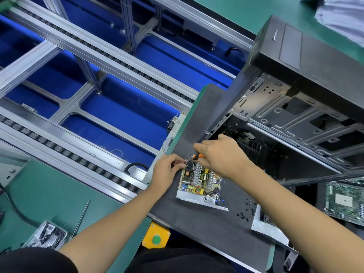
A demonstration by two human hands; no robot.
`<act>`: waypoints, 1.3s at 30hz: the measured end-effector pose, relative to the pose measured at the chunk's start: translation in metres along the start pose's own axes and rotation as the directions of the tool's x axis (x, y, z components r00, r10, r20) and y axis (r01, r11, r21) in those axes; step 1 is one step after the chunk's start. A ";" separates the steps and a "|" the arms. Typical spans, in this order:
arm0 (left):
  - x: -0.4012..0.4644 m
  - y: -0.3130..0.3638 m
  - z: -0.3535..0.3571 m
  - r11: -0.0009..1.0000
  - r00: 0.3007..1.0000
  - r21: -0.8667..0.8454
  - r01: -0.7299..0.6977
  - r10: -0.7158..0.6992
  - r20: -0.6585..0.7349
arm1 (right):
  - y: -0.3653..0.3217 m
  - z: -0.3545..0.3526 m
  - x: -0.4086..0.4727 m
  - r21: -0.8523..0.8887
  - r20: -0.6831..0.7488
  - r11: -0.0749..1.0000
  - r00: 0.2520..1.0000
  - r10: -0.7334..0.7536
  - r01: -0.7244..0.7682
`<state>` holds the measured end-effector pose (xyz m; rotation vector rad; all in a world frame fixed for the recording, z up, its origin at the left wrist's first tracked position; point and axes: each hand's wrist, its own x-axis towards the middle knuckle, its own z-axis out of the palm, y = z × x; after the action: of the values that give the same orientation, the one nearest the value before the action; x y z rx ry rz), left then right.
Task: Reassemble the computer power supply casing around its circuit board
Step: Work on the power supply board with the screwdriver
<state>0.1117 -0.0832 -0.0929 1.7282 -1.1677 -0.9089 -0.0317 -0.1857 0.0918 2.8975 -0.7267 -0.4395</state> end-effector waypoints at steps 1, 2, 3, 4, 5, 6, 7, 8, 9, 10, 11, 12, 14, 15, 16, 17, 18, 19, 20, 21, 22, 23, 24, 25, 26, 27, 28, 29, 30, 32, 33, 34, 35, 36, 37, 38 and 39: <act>0.001 0.000 0.000 1.000 1.000 -0.006 0.005 -0.005 0.000 | 0.001 0.000 0.000 0.003 0.006 1.000 1.000 -0.002 0.002; 0.001 0.000 0.000 1.000 1.000 -0.010 0.008 -0.008 -0.001 | 0.002 0.000 0.000 0.004 0.012 1.000 1.000 -0.005 0.005; 0.002 0.000 0.000 1.000 1.000 -0.012 0.009 -0.009 -0.001 | 0.003 0.000 0.000 0.005 0.015 1.000 1.000 -0.010 0.010; 0.002 0.000 0.000 1.000 1.000 -0.014 0.009 -0.009 0.000 | 0.003 0.000 0.000 0.008 0.016 1.000 1.000 -0.015 0.015; 0.002 0.000 0.000 1.000 1.000 -0.015 0.007 -0.007 0.001 | 0.003 0.000 0.000 0.008 0.018 1.000 1.000 -0.018 0.018; 0.002 0.000 0.000 1.000 1.000 -0.017 0.006 -0.006 0.004 | 0.003 0.000 0.000 0.007 0.018 1.000 1.000 -0.020 0.020; 0.002 0.000 -0.001 1.000 1.000 -0.023 0.007 -0.006 0.007 | 0.002 0.000 0.000 0.004 0.020 1.000 1.000 -0.021 0.021; 0.002 0.000 -0.001 0.999 1.000 -0.031 0.010 -0.010 0.012 | 0.002 0.000 0.000 0.002 0.022 1.000 1.000 -0.021 0.021; 0.002 -0.001 -0.001 0.999 1.000 -0.040 0.016 -0.015 0.015 | 0.002 0.000 0.001 0.001 0.026 1.000 0.999 -0.020 0.020; 0.002 -0.001 -0.002 0.999 1.000 -0.046 0.021 -0.020 0.016 | 0.001 0.000 0.001 0.000 0.030 1.000 0.999 -0.019 0.019; 0.002 -0.001 -0.002 0.998 1.000 -0.051 0.022 -0.021 0.016 | 0.001 -0.001 0.002 -0.002 0.034 1.000 0.999 -0.018 0.018; 0.002 0.000 -0.002 0.998 1.000 -0.056 0.020 -0.019 0.016 | 0.001 -0.001 0.002 -0.003 0.037 1.000 0.999 -0.019 0.019; 0.002 0.000 -0.003 0.997 1.000 -0.073 0.007 -0.006 0.022 | 0.001 -0.002 0.003 -0.008 0.038 1.000 0.999 -0.023 0.023; 0.002 0.000 -0.003 0.996 1.000 -0.086 0.001 0.001 0.027 | 0.001 -0.002 0.003 -0.013 0.037 1.000 0.999 -0.026 0.026; 0.002 0.000 -0.004 0.995 1.000 -0.099 0.001 0.003 0.031 | 0.002 -0.002 0.003 -0.018 0.033 0.999 0.999 -0.029 0.030; 0.002 -0.001 -0.004 0.994 0.999 -0.109 0.005 -0.001 0.033 | 0.002 -0.002 0.003 -0.019 0.024 0.999 0.999 -0.030 0.031; 0.002 -0.001 -0.005 0.993 1.000 -0.115 0.011 -0.007 0.030 | 0.002 -0.002 0.003 -0.019 0.017 0.999 0.999 -0.029 0.029; 0.001 -0.002 -0.006 0.993 1.000 -0.116 0.014 -0.012 0.025 | 0.003 -0.001 0.004 -0.023 0.014 0.999 1.000 -0.027 0.028; 0.001 -0.002 -0.006 0.993 1.000 -0.118 0.017 -0.014 0.020 | 0.003 0.000 0.004 -0.032 0.016 0.999 0.999 -0.028 0.029; 0.001 -0.003 -0.006 0.993 1.000 -0.119 0.017 -0.015 0.017 | 0.004 0.001 0.005 -0.042 0.018 0.999 0.999 -0.033 0.034; 0.001 -0.003 -0.006 0.993 1.000 -0.120 0.017 -0.016 0.014 | 0.004 0.003 0.005 -0.052 0.020 0.998 0.999 -0.038 0.039; 0.001 -0.002 -0.006 0.993 1.000 -0.119 0.017 -0.016 0.011 | 0.003 0.005 0.006 -0.059 0.023 0.997 0.999 -0.042 0.044; 0.001 -0.002 -0.006 0.993 1.000 -0.117 0.017 -0.016 0.009 | 0.003 0.007 0.007 -0.063 0.025 0.997 0.999 -0.045 0.046; 0.001 -0.002 -0.005 0.993 1.000 -0.116 0.017 -0.016 0.009 | 0.003 0.009 0.008 -0.066 0.028 0.997 0.998 -0.048 0.050; 0.001 -0.002 -0.005 0.993 1.000 -0.115 0.017 -0.016 0.010 | 0.003 0.010 0.009 -0.067 0.032 0.996 0.998 -0.052 0.054; 0.001 -0.002 -0.005 0.993 1.000 -0.115 0.017 -0.016 0.011 | 0.002 0.012 0.010 -0.069 0.036 0.996 0.998 -0.057 0.059; 0.001 -0.002 -0.005 0.993 1.000 -0.114 0.016 -0.015 0.010 | 0.002 0.013 0.011 -0.071 0.039 0.996 0.997 -0.059 0.062; 0.001 -0.002 -0.005 0.993 1.000 -0.114 0.013 -0.012 0.010 | 0.002 0.014 0.011 -0.072 0.039 0.995 0.997 -0.059 0.062; 0.001 -0.002 -0.005 0.993 1.000 -0.114 0.011 -0.010 0.010 | 0.002 0.015 0.012 -0.072 0.036 0.996 0.998 -0.058 0.060; 0.001 -0.002 -0.005 0.994 1.000 -0.108 0.007 -0.006 0.008 | 0.001 0.016 0.013 -0.075 0.032 0.995 0.998 -0.056 0.059; 0.001 -0.003 -0.005 0.995 1.000 -0.103 0.004 -0.004 0.006 | 0.001 0.017 0.013 -0.079 0.033 0.995 0.998 -0.057 0.059; 0.001 -0.003 -0.005 0.995 1.000 -0.098 0.002 -0.001 0.006 | 0.001 0.017 0.013 -0.082 0.034 0.995 0.998 -0.058 0.061; 0.001 -0.003 -0.004 0.996 1.000 -0.094 -0.001 0.001 0.007 | 0.001 0.017 0.013 -0.083 0.035 0.995 0.998 -0.061 0.064; 0.002 -0.003 -0.004 0.996 1.000 -0.091 -0.002 0.003 0.009 | 0.001 0.017 0.014 -0.081 0.036 0.994 0.997 -0.065 0.067; 0.002 -0.004 -0.004 0.996 1.000 -0.086 -0.003 0.004 0.012 | 0.000 0.017 0.014 -0.082 0.038 0.994 0.997 -0.068 0.071; 0.002 -0.004 -0.004 0.997 1.000 -0.077 -0.004 0.005 0.015 | 0.000 0.016 0.014 -0.085 0.039 0.994 0.997 -0.069 0.072; 0.002 -0.004 -0.003 0.998 1.000 -0.065 -0.005 0.006 0.015 | -0.001 0.015 0.014 -0.087 0.037 0.994 0.997 -0.068 0.071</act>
<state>0.1168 -0.0837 -0.0960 1.6677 -1.1408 -0.9481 -0.0241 -0.1927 0.0735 2.8453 -0.5962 -0.5167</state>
